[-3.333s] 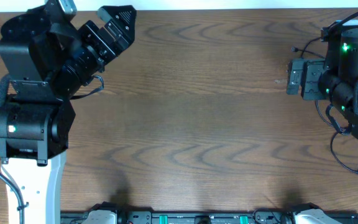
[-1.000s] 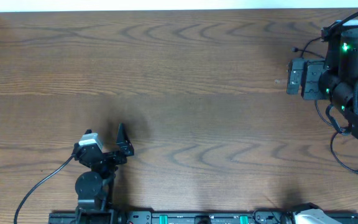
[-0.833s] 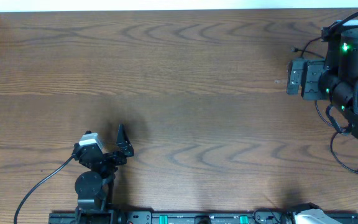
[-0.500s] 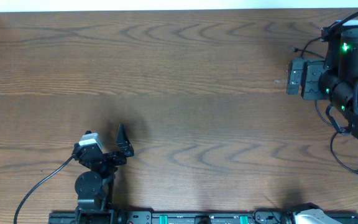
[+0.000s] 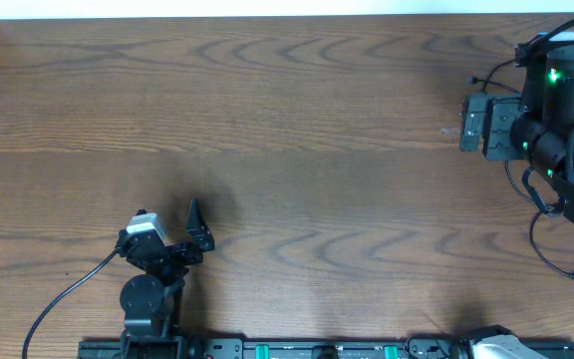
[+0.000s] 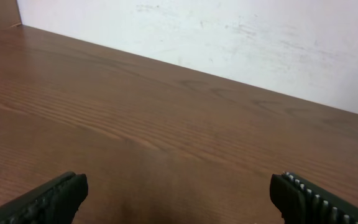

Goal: Untangle cables

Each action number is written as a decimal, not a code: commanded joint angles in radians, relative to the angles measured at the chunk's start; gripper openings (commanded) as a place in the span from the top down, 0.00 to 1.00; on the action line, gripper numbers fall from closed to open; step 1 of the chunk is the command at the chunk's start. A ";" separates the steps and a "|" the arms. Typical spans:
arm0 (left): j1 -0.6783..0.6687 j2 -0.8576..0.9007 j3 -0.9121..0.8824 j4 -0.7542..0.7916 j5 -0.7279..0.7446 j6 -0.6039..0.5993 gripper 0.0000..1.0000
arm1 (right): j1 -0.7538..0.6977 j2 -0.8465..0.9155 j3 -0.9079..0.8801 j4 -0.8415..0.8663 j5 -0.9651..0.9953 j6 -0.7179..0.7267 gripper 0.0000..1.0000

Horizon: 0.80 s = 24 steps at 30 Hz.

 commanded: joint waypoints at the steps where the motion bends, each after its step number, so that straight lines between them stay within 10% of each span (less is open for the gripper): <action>1: 0.005 -0.006 -0.016 -0.035 -0.005 0.013 0.02 | 0.001 0.001 0.006 -0.002 0.008 0.014 0.01; 24: 0.005 -0.005 -0.016 -0.035 -0.005 0.013 0.02 | 0.002 -0.011 0.005 -0.002 -0.055 0.023 0.01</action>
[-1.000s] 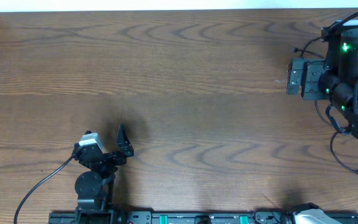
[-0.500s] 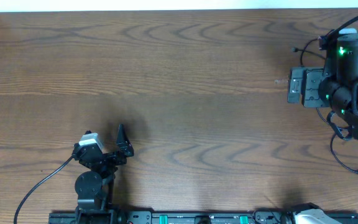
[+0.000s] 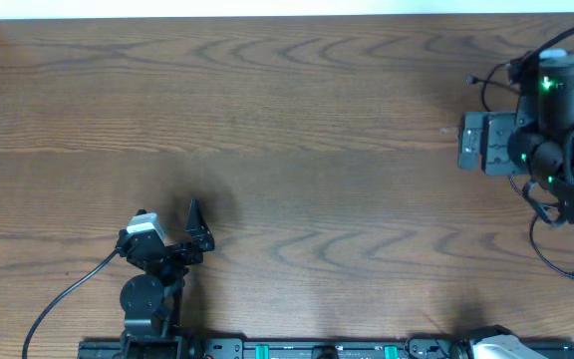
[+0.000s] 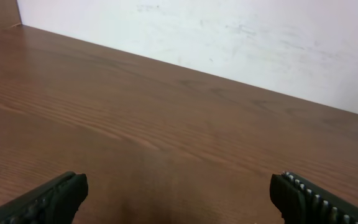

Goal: Untangle cables

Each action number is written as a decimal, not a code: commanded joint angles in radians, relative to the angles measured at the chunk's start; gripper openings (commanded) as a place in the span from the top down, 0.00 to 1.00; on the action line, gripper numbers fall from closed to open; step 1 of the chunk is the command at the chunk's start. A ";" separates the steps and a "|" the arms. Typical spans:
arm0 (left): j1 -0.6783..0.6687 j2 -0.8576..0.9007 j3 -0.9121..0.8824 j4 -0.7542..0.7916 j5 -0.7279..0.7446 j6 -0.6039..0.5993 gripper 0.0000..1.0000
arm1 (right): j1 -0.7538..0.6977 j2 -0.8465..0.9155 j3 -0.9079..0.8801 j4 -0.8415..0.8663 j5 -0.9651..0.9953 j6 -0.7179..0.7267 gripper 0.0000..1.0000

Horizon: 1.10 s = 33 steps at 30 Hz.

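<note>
Thin black cables (image 3: 541, 214) loop at the table's right edge around my right arm; one loose end with a small plug lies near the front right. My right gripper (image 3: 469, 142) hangs over the right side of the table, and its jaws are too dark and foreshortened to read. My left gripper (image 3: 198, 227) sits low at the front left, far from those cables. In the left wrist view the left gripper (image 4: 179, 194) is open wide, with only bare wood between its fingers (image 4: 55, 196).
The brown wooden table (image 3: 287, 150) fills the overhead view. A white wall (image 4: 229, 37) stands behind its far edge. A black lead (image 3: 63, 294) runs from the left arm's base to the front left corner. Green lights glow on the right arm (image 3: 551, 85).
The right arm's head has shifted a little toward the table's front, with its gripper slightly further left. The left arm and its open gripper have not moved.
</note>
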 commanded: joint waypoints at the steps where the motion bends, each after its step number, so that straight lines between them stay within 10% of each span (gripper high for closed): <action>1: 0.005 -0.005 -0.017 -0.035 -0.005 0.013 0.02 | 0.002 -0.018 0.005 0.104 -0.016 0.024 0.01; 9: 0.005 -0.005 -0.017 -0.035 -0.005 0.013 0.02 | 0.002 -0.071 -0.041 0.383 -0.017 0.026 0.01; 19: 0.005 -0.005 -0.017 -0.035 -0.005 0.013 0.02 | 0.002 -0.332 -0.631 0.973 -0.072 0.026 0.01; 33: 0.005 -0.005 -0.017 -0.035 -0.005 0.013 0.02 | -0.025 -0.597 -1.025 1.221 -0.004 0.027 0.01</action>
